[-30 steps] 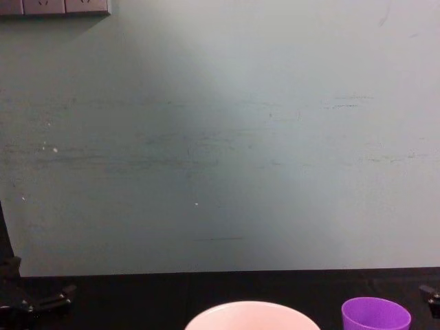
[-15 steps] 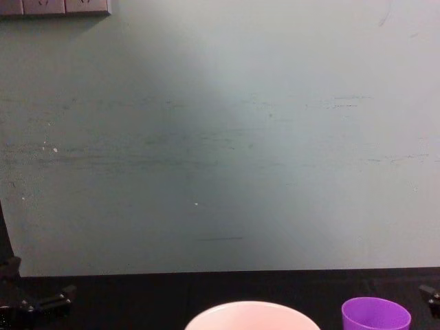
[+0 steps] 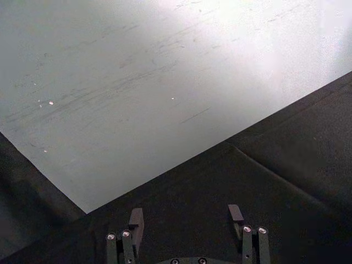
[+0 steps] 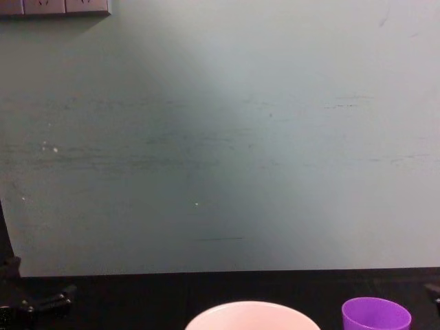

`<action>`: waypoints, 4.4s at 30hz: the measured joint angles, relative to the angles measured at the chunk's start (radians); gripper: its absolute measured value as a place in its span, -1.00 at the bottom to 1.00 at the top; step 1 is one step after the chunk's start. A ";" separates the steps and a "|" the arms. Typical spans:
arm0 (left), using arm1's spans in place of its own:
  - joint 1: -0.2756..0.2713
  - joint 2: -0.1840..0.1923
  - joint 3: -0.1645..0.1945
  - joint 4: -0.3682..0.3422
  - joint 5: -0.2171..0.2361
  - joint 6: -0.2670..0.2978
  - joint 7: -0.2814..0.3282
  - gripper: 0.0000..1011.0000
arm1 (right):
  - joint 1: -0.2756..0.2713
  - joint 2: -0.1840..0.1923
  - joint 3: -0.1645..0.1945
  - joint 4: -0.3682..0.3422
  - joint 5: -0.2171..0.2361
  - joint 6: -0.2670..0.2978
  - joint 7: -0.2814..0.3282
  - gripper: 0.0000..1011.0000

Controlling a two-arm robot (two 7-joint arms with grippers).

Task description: Pick up the cup and pour the mung beans from the cup into the bowl.

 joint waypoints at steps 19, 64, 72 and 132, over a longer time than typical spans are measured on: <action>0.000 0.000 0.000 0.000 0.000 0.000 0.000 0.98 | -0.201 0.052 0.110 -0.037 0.244 -0.170 0.288 0.98; 0.000 0.000 0.000 0.000 0.000 0.000 0.000 0.98 | -0.052 -0.126 0.074 0.113 0.183 -0.119 0.498 0.98; 0.000 0.000 0.000 0.000 0.000 0.000 0.000 0.98 | -0.023 -0.161 0.069 0.141 0.150 -0.110 0.498 0.98; 0.000 0.000 0.000 0.000 0.000 0.000 0.000 0.98 | 0.010 -0.253 0.122 0.206 0.106 -0.126 0.513 0.54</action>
